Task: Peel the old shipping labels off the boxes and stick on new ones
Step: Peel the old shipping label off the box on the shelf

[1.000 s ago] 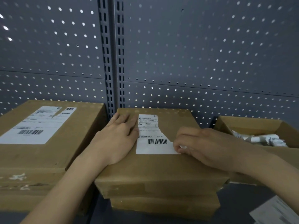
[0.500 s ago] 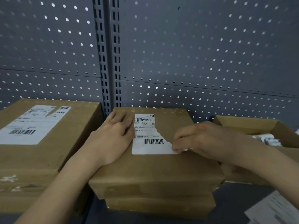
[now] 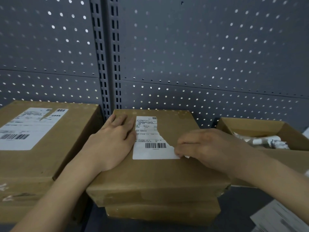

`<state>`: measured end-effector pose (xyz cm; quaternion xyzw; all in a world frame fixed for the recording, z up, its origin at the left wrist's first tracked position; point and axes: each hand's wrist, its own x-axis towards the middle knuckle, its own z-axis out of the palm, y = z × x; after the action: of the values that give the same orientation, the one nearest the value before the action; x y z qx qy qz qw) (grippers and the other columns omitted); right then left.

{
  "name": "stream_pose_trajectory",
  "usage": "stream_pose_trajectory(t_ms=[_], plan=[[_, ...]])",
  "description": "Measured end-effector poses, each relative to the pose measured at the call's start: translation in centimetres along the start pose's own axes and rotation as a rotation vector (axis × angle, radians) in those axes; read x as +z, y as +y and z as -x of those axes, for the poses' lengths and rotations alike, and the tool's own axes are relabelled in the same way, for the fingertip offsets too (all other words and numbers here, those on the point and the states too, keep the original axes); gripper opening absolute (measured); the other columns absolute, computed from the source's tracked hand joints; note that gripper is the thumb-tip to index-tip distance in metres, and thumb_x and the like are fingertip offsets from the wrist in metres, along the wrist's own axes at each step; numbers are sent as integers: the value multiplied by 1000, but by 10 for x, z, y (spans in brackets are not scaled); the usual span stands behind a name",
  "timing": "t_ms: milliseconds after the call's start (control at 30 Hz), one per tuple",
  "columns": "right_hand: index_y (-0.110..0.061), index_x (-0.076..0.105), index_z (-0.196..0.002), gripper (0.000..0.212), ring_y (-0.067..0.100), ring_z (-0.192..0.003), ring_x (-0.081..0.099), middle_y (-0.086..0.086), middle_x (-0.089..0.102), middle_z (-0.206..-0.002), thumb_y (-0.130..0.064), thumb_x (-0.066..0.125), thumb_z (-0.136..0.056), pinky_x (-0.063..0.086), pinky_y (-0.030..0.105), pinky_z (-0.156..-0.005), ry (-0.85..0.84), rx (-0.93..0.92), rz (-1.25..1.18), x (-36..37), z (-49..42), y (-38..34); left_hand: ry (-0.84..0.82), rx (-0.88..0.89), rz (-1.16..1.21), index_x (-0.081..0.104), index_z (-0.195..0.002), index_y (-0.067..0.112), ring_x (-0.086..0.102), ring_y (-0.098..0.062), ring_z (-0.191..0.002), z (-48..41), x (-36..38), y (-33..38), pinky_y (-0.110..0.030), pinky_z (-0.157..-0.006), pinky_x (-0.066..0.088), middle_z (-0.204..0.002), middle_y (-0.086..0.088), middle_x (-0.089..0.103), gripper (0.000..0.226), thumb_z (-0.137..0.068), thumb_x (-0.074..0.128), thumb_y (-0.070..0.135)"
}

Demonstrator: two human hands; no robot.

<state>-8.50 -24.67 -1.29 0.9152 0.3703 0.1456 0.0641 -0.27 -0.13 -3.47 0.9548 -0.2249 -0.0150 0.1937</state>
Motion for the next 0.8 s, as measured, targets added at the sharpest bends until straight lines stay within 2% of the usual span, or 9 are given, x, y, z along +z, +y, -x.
stream_pose_trajectory(t_ms=[100, 200, 333, 467, 600, 700, 800], plan=[[-18, 67, -88, 26, 18, -64, 56, -3, 60, -82, 4, 71, -73, 52, 33, -48, 16, 35, -7, 3, -1, 0, -4, 0, 9, 15, -152, 43, -7, -9, -149, 0, 0, -1, -44, -117, 19, -162, 15, 8, 52, -101, 23, 49], [-20, 68, -86, 22, 13, -65, 58, -6, 62, -86, -8, 48, -86, 53, 30, -52, 25, 35, -107, -1, 0, 6, -7, 5, 30, 16, -151, 44, -7, -8, -149, 0, 0, -4, -44, -119, 17, -162, 15, 8, 52, -100, 23, 50], [-23, 70, -85, 20, 7, -70, 60, -10, 64, -87, -7, 60, -78, 54, 24, -56, -17, 16, -137, -9, 2, 5, -1, -3, 24, 17, -152, 42, -7, -8, -149, 1, 0, -3, -43, -119, 17, -162, 15, 8, 52, -101, 24, 49], [-22, 68, -84, 20, 13, -66, 58, -7, 61, -81, -8, 62, -72, 52, 27, -49, -56, -21, -36, -7, -3, 2, 3, -8, 14, 16, -152, 41, -7, -9, -149, 1, 1, -3, -42, -117, 17, -162, 15, 8, 52, -101, 24, 49], [-18, 65, -89, 26, 13, -72, 54, -5, 59, -83, -4, 77, -72, 51, 28, -47, -26, -11, 25, -5, 1, -5, 4, -11, 5, 15, -152, 41, -7, -9, -149, -1, 2, -2, -43, -117, 18, -162, 15, 7, 53, -101, 23, 50], [-14, 65, -91, 26, 19, -69, 56, 1, 60, -85, 1, 74, -73, 50, 34, -45, 9, 36, 54, 2, 1, -7, 2, -10, 0, 15, -152, 42, -6, -9, -149, -1, 1, -2, -44, -117, 19, -162, 15, 8, 52, -101, 23, 49], [-16, 66, -93, 17, 18, -71, 60, -2, 62, -93, -9, 52, -88, 54, 35, -54, 49, 94, -113, 5, 0, -1, 0, 0, 18, 16, -152, 43, -6, -8, -149, -1, 1, -4, -43, -119, 16, -162, 16, 8, 52, -101, 23, 50]])
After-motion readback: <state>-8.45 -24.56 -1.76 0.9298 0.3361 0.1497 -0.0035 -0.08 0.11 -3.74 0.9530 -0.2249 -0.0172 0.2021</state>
